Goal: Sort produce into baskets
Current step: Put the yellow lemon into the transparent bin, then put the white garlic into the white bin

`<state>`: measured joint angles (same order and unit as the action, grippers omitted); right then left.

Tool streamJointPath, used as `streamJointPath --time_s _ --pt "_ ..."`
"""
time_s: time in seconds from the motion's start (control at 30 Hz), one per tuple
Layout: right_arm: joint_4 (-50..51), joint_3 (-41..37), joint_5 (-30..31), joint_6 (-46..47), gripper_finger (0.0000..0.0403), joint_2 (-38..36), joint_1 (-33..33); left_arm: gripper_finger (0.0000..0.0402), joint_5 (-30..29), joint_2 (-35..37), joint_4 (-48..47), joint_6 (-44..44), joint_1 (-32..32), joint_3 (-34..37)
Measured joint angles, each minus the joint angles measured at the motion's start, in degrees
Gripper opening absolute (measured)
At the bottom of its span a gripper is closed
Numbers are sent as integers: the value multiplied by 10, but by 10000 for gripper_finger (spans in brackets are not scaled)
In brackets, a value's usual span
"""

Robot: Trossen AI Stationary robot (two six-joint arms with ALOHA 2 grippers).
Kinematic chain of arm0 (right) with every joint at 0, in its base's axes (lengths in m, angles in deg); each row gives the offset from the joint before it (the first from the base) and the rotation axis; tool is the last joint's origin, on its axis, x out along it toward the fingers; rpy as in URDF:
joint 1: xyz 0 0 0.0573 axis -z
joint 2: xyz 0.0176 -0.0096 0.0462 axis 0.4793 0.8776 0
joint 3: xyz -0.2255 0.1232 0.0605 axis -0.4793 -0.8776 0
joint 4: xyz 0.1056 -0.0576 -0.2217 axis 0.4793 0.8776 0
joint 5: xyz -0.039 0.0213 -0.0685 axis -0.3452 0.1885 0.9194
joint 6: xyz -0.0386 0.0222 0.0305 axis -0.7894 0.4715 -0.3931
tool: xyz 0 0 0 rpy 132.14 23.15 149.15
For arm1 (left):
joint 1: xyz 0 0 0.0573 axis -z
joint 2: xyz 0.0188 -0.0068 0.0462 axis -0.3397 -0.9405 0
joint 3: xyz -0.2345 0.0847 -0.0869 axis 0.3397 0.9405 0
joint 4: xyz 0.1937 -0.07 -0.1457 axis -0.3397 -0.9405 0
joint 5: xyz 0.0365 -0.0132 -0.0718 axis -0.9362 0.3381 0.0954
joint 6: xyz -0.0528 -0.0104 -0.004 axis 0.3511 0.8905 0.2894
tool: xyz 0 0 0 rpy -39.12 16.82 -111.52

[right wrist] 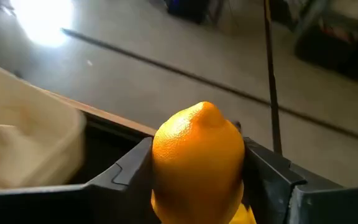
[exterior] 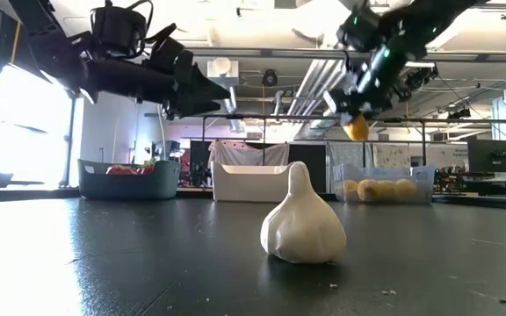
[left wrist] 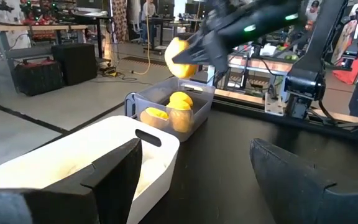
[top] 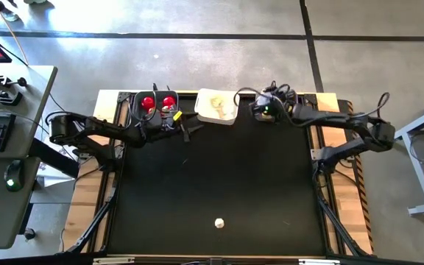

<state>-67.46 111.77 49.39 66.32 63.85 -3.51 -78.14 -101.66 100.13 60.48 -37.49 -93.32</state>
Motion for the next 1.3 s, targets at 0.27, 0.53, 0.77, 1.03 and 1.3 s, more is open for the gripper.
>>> streamJointPath --time_s 0.27,0.53,0.77,1.03,1.3 --pt "-13 0 -39 -1 183 67 98 284 0 0 0 1 0 0" --pt "-88 0 -32 0 177 155 120 284 5 0 -1 6 0 0" --pt "-103 0 -22 12 178 184 128 284 29 0 -2 21 1 0" --pt "-99 0 -53 -2 267 184 139 284 29 0 -3 21 1 0" --pt "-95 0 2 -35 313 169 126 284 29 0 -2 44 0 0"
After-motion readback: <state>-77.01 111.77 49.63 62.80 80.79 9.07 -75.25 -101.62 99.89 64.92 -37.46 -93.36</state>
